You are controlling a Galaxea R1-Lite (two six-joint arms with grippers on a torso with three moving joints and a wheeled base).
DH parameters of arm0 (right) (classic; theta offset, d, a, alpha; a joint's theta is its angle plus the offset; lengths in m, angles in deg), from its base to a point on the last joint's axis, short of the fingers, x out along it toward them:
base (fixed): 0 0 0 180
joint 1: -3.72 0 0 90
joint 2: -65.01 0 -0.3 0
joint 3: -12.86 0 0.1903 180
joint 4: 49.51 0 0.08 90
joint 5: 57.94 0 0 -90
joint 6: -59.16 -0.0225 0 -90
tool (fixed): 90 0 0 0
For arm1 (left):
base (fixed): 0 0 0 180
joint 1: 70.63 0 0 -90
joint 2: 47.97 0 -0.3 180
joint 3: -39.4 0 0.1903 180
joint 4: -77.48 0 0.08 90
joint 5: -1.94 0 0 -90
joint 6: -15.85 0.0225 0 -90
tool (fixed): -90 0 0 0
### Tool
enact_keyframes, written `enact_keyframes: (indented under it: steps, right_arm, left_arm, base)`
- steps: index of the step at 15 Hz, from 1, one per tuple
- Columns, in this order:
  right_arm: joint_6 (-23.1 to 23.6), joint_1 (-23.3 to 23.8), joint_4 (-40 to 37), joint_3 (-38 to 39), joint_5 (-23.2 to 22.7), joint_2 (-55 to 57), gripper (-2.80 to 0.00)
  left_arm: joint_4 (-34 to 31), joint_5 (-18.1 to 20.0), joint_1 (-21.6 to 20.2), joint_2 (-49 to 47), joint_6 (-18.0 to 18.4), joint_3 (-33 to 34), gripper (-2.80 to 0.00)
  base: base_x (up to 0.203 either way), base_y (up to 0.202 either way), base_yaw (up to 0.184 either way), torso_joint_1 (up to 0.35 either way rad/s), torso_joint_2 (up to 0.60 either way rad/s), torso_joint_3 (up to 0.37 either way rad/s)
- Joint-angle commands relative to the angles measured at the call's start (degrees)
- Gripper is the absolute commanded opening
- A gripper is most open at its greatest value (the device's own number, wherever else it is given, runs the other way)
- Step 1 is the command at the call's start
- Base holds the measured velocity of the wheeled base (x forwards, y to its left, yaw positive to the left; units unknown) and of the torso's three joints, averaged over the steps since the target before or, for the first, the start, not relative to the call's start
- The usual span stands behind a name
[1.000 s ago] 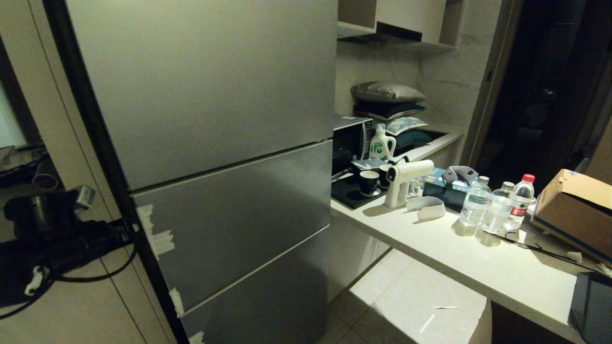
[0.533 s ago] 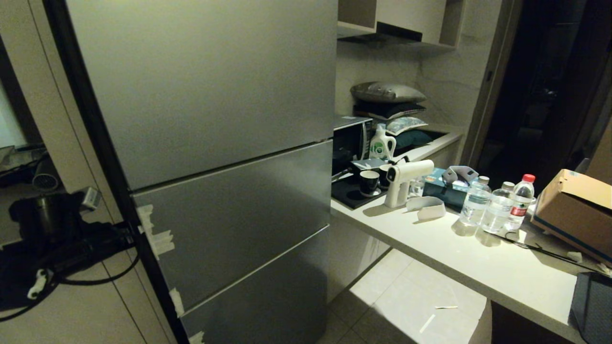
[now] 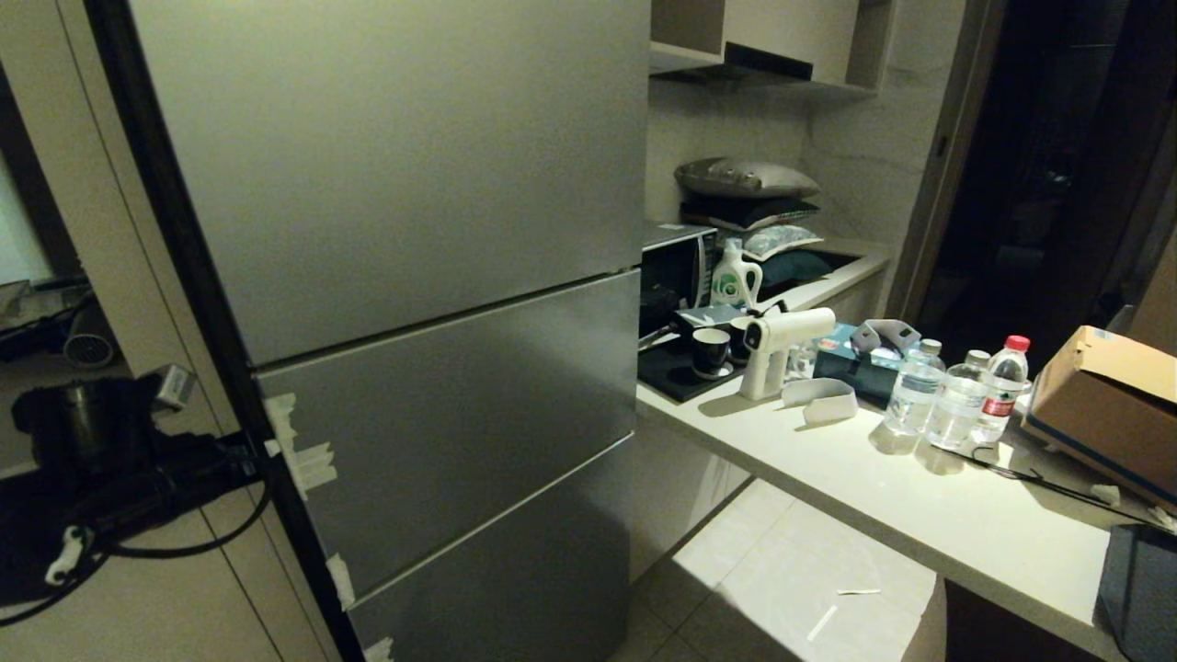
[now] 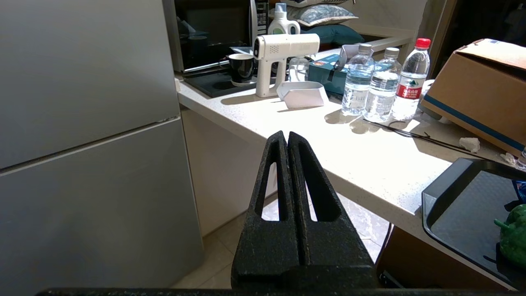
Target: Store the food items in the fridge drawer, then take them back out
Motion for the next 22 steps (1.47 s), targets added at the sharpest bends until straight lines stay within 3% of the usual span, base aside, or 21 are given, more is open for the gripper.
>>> enact_keyframes:
  steps: [1,8,14,19,22]
  right_arm:
    - [0.00,-0.01,0.06,1.49,0.00,-0.01,-2.80]
    - [0.00,-0.01,0.06,1.47,0.03,-0.01,-2.80]
    - [0.00,-0.01,-0.01,1.49,0.00,-0.01,-2.80]
    - [0.00,-0.01,0.00,1.49,0.00,-0.01,-2.80]
    - [0.00,-0.01,0.06,1.48,0.00,-0.01,-2.80]
  left_arm:
    - [1.21,-0.40,-0.42,-0.29,0.15,-0.11,-2.80]
    - [6.37,-3.37,-4.06,-0.40,1.74,3.16,-2.80]
    - [6.85,-3.37,-3.70,-6.54,1.54,-1.61,-2.80]
    - [13.54,-3.25,-2.77,-11.97,1.12,-2.87,-2.80]
    - [14.35,-1.79,-2.04,-12.34,-0.35,-2.88,-2.80]
  base:
    - [0.000,0.000,0.000,0.000,0.00,0.000]
    - [0.000,0.000,0.000,0.000,0.00,0.000]
    - [0.000,0.000,0.000,0.000,0.00,0.000]
    - [0.000,0.000,0.000,0.000,0.00,0.000]
    - [0.000,0.000,0.000,0.000,0.00,0.000]
